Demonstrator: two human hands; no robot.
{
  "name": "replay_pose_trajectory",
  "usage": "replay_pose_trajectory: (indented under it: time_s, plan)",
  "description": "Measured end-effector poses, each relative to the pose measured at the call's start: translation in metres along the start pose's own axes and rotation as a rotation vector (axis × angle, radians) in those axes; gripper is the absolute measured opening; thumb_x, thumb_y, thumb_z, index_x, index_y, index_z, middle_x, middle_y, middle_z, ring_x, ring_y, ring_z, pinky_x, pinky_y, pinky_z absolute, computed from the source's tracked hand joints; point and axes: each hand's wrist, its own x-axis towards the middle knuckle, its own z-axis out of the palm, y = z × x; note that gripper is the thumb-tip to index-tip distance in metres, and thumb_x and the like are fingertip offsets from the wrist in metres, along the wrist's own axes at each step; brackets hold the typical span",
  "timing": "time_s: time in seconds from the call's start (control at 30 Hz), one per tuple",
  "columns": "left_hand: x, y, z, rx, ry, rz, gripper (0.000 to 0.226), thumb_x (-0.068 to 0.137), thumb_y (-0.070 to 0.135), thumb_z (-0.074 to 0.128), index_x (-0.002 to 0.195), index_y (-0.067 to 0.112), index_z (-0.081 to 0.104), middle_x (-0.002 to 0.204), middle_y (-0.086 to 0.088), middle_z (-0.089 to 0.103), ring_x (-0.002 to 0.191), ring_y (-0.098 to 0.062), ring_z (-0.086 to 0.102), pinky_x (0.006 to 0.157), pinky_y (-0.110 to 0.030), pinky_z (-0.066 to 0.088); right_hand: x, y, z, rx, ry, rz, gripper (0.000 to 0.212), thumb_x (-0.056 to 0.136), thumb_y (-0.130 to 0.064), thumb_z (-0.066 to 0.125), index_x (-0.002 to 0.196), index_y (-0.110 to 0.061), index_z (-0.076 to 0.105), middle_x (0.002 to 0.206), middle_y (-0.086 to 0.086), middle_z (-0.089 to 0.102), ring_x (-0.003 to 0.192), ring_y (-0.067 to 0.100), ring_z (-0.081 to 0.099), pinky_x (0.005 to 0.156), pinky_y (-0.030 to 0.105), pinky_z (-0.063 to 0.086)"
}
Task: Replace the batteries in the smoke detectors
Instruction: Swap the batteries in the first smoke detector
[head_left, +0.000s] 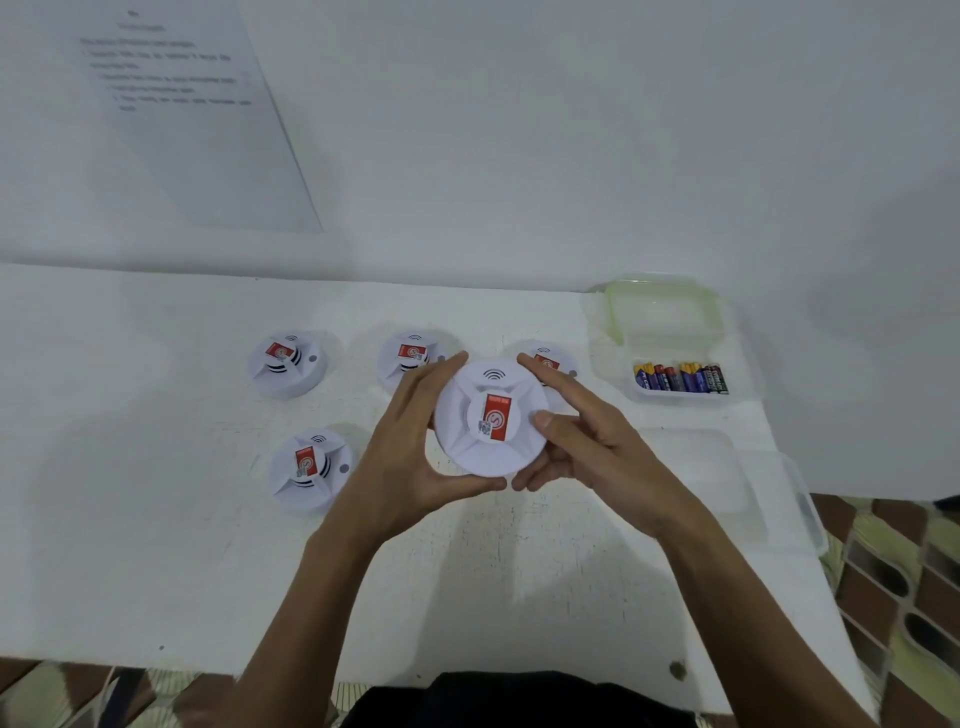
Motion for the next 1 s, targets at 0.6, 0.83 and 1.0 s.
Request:
replay_pose_trajectory:
  time_s: [0.6,0.83,1.0]
  plan:
    - [-0.001,0.003,-0.004,-0.036,-0.149,-0.129,0.097,0.064,0.041,0.081,0.142,0.025,0.026,0.142,0.021,0.035,0.130,0.009,0.034,0.104,-0.008,0.029,-0.002,0.011,0.007,-0.035,0.099,-0.034,0.047,0.103,-0.010,0.042,0.146,-0.030,0.041,0.103,0.015,0.072,0.069,0.034,0.068,0.066,0.035,0.057]
    - [-0.002,0.004,-0.005,-0.076,-0.142,-0.130,0.097,0.066,0.053,0.078,0.143,0.028,0.025,0.139,0.040,0.030,0.131,0.007,0.035,0.101,-0.005,0.030,-0.003,0.009,0.007,-0.061,0.102,-0.034,0.047,0.103,-0.010,0.042,0.145,-0.031,0.041,0.103,0.011,0.072,0.069,0.032,0.068,0.066,0.035,0.057]
    - [-0.003,0.005,-0.004,-0.093,-0.141,-0.143,0.096,0.065,0.064,0.071,0.142,0.034,0.023,0.140,0.037,0.031,0.131,0.005,0.035,0.102,-0.007,0.030,-0.003,0.009,0.008,-0.075,0.104,-0.036,0.047,0.103,-0.011,0.043,0.144,-0.033,0.042,0.107,0.006,0.072,0.070,0.033,0.069,0.066,0.035,0.058]
